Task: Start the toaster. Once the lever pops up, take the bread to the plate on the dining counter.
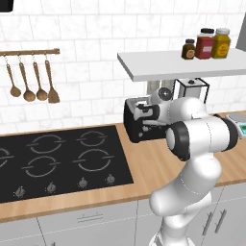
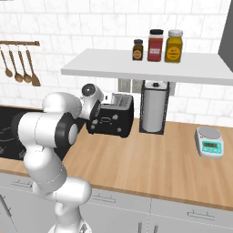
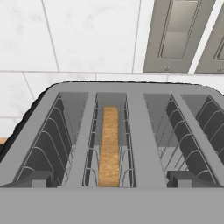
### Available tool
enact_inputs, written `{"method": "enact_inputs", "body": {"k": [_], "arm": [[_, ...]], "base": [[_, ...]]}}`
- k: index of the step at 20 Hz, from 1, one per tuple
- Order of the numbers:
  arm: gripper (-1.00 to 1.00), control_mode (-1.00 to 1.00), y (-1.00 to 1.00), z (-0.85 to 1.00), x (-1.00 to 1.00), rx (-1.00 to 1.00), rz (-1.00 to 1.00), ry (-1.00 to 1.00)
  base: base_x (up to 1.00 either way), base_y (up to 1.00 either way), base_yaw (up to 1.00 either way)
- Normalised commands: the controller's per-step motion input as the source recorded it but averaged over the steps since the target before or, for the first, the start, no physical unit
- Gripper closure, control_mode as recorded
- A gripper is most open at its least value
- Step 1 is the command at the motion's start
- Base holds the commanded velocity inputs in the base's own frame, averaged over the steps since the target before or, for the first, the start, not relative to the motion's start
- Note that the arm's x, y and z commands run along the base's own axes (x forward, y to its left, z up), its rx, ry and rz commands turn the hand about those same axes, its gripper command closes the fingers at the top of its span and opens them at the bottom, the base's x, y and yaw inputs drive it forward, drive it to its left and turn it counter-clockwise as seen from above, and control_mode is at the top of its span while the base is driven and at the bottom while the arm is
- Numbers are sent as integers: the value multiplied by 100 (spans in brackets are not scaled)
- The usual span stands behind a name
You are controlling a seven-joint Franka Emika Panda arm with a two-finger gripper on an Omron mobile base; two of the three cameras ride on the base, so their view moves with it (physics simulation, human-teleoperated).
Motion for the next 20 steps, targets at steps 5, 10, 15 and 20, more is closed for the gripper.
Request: {"method": "enact_inputs", "body": {"k": [5,10,15,20], "arm": [[-100,-100,0,0,0,0,0,0],[-100,-100,0,0,0,0,0,0],[-100,-100,0,0,0,0,0,0],[-100,-100,0,0,0,0,0,0]], "base": [[0,0,0],[0,0,0],[0,0,0],[0,0,0]]}}
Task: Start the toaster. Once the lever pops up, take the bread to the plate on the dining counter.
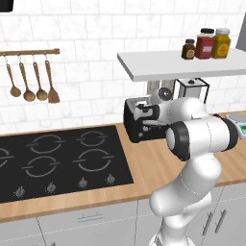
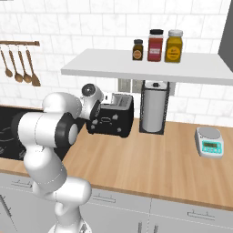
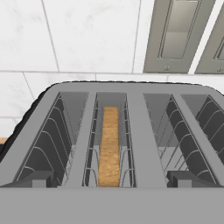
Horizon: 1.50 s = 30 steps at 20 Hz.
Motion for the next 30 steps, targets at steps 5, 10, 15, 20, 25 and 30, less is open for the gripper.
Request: {"method": "enact_inputs", "body": {"k": [5,10,15,20,25,30], "arm": [[-100,-100,0,0,0,0,0,0],[-100,-100,0,0,0,0,0,0],[-100,-100,0,0,0,0,0,0],[-100,-100,0,0,0,0,0,0],[-100,-100,0,0,0,0,0,0],[-100,-100,0,0,0,0,0,0]], "base": [[0,0,0],[0,0,0],[0,0,0],[0,0,0],[0,0,0],[0,0,0]]}}
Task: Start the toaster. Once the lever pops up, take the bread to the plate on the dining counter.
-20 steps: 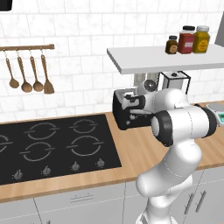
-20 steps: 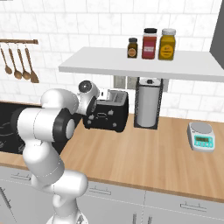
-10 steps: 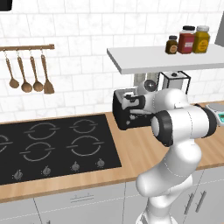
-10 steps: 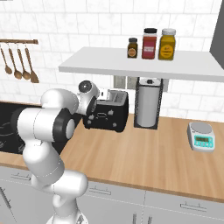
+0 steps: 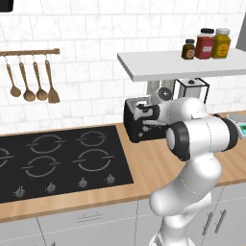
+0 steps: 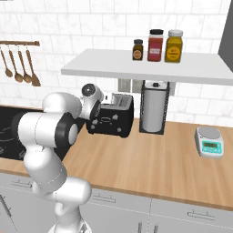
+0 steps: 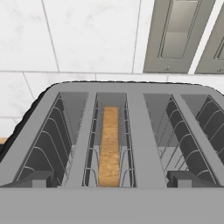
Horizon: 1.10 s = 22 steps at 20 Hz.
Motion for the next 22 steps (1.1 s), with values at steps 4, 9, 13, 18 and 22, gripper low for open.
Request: {"method": "enact_inputs", "body": {"k": [4,9,13,18,22], "arm": [[-100,-100,0,0,0,0,0,0],[-100,-100,0,0,0,0,0,0],[-100,-100,0,0,0,0,0,0],[-100,-100,0,0,0,0,0,0],[-100,-100,0,0,0,0,0,0]], "base": [[0,0,0],[0,0,0],[0,0,0],[0,0,0],[0,0,0]]}}
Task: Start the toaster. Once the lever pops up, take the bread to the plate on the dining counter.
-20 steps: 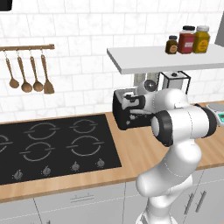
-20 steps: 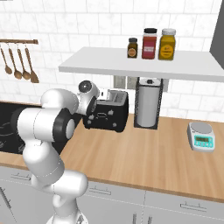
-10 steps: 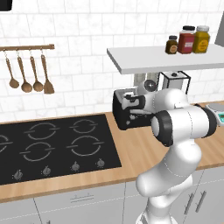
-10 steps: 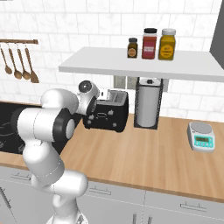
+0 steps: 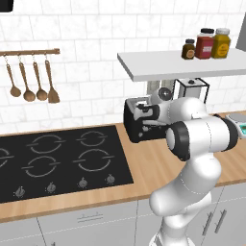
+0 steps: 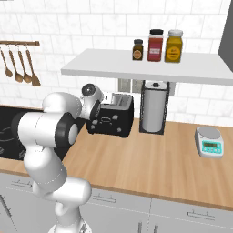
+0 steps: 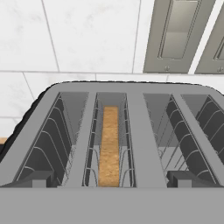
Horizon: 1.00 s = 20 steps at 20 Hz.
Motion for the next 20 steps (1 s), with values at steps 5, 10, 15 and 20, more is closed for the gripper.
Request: {"method": "enact_inputs", "body": {"k": [5,10,15,20], "arm": [[-100,-100,0,0,0,0,0,0],[-100,-100,0,0,0,0,0,0],[-100,-100,0,0,0,0,0,0],[-100,-100,0,0,0,0,0,0]], "base": [[0,0,0],[0,0,0],[0,0,0],[0,0,0]]}}
